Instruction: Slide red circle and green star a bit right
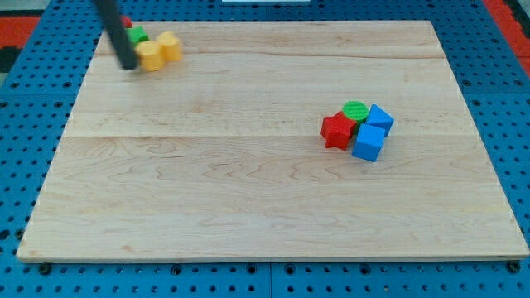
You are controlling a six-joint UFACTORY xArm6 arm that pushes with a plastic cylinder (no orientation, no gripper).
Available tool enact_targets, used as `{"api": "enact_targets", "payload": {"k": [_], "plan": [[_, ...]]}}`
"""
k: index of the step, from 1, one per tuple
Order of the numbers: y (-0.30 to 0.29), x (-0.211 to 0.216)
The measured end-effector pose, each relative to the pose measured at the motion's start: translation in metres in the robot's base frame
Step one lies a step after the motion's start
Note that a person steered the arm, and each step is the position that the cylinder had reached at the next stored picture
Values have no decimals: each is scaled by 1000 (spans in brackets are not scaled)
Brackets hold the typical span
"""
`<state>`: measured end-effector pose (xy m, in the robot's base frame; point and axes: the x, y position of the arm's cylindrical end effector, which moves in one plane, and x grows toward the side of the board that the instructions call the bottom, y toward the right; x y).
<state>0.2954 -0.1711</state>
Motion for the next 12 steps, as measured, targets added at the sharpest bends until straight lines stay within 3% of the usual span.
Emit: {"api": "enact_targets", "payload": {"k": [1,2,3,4,12], "plan": [[94,0],[100,17],[135,-14],[143,-96],[-129,-104]]}}
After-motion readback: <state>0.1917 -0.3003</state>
